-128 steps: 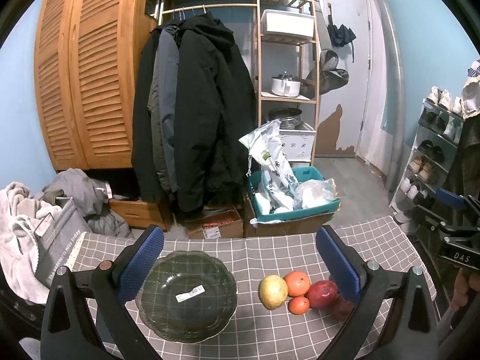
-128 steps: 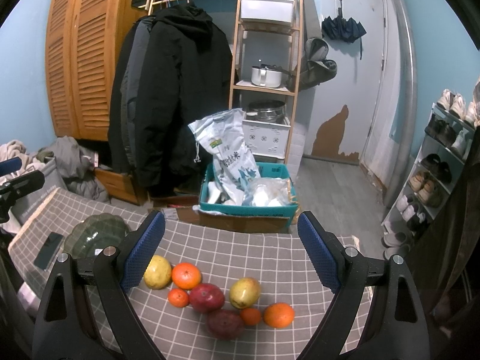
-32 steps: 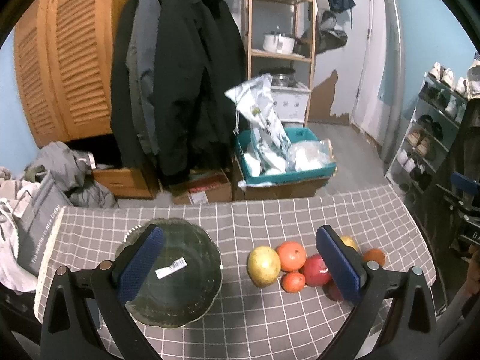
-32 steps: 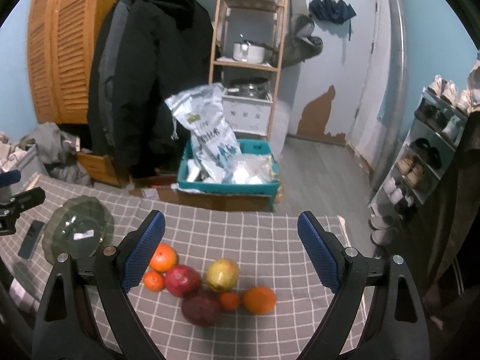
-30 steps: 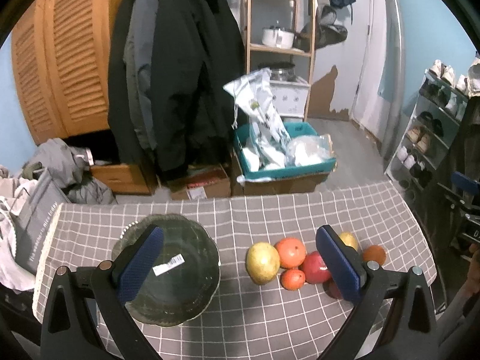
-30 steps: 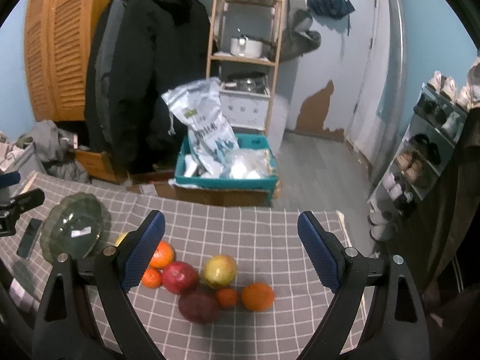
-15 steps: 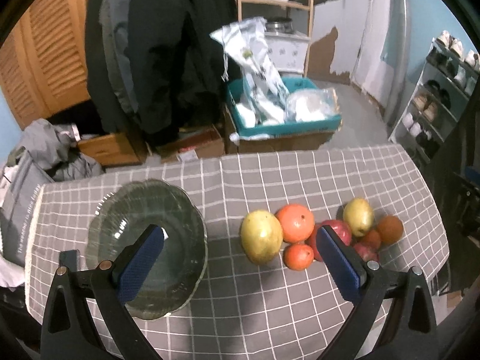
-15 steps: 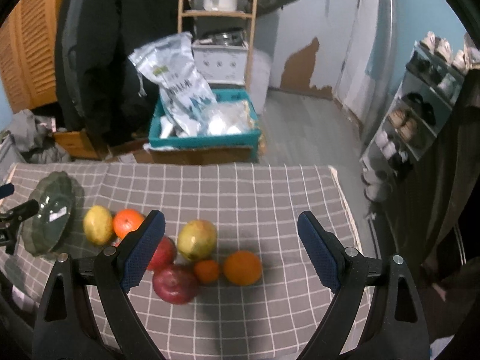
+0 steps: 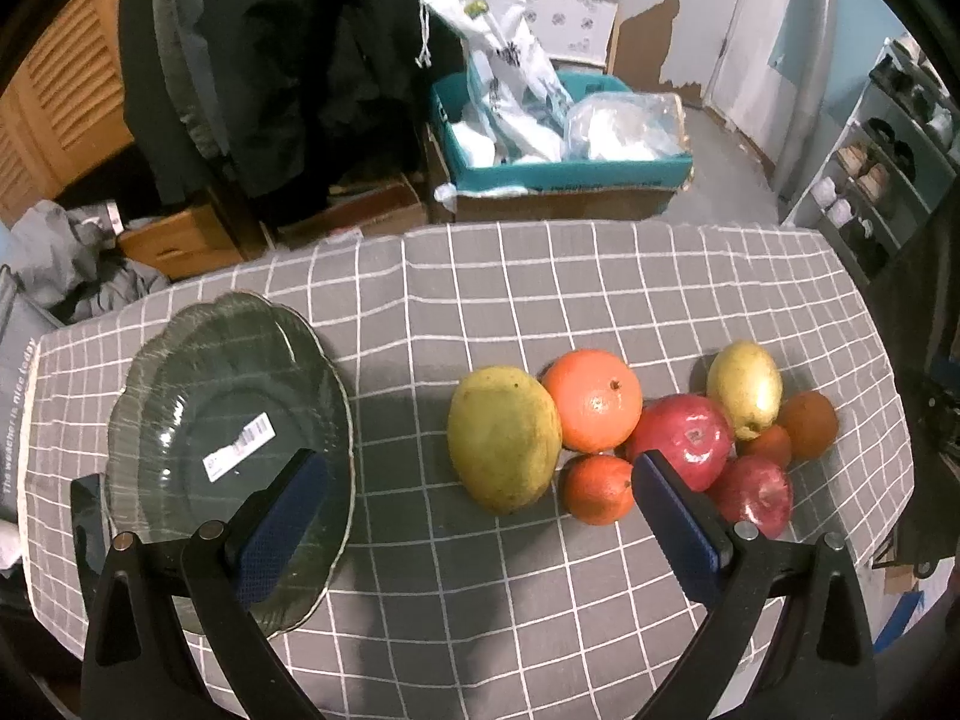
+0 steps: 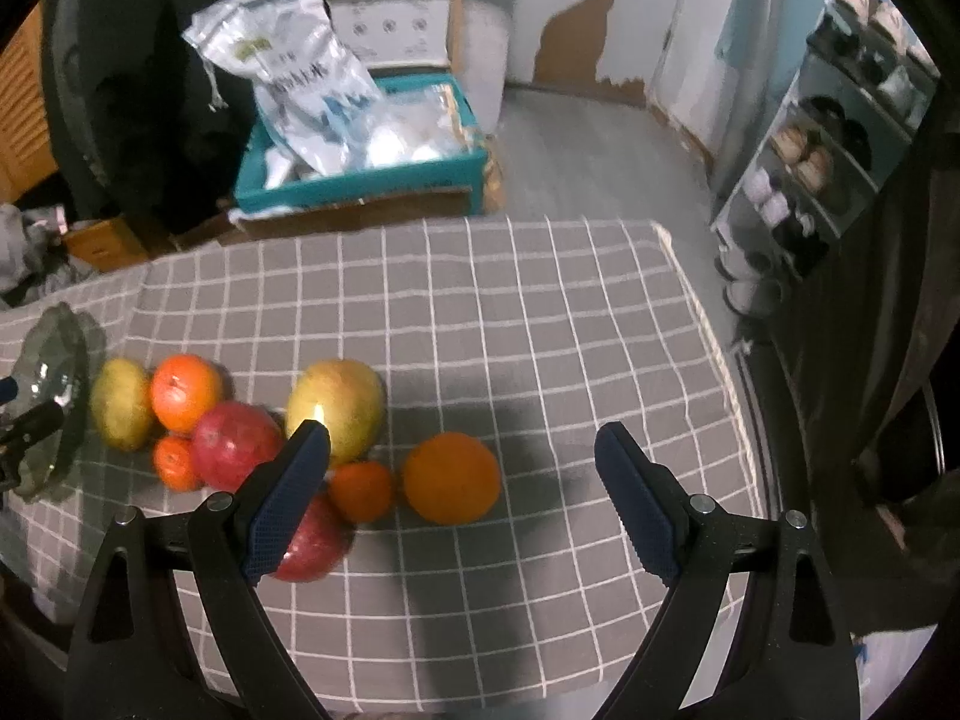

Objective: Organize fruits
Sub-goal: 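Lower the left tool onto the mango while the right tool approaches the large orange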

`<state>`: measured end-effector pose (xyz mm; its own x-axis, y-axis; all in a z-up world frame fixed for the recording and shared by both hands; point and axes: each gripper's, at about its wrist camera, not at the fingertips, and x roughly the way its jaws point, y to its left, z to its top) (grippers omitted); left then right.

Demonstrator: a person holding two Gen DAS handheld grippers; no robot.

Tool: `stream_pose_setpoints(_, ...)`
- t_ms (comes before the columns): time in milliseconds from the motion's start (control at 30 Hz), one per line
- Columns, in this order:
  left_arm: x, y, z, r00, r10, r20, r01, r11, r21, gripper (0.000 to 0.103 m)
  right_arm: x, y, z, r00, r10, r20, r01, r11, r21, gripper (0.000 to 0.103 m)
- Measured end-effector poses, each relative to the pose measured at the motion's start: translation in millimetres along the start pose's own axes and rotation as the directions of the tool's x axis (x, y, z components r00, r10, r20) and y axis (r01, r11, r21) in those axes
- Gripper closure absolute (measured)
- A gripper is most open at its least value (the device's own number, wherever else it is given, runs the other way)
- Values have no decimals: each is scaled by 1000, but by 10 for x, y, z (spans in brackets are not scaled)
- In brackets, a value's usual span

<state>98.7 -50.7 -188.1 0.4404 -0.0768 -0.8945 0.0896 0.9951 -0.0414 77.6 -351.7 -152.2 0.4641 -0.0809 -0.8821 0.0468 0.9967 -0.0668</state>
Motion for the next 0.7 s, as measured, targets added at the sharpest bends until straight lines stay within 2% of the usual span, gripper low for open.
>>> stream_pose_setpoints(267, 283, -51, -13, 998, 11, -57, -10, 1000, 17, 1, 417, -107, -73, 994, 16, -110, -11, 999, 44, 15)
stream_pose_setpoints(700, 600, -90, -8, 993, -1, -121, 1, 1000, -1, 1, 868, -151, -151, 971, 75, -228, -55, 994, 91, 18)
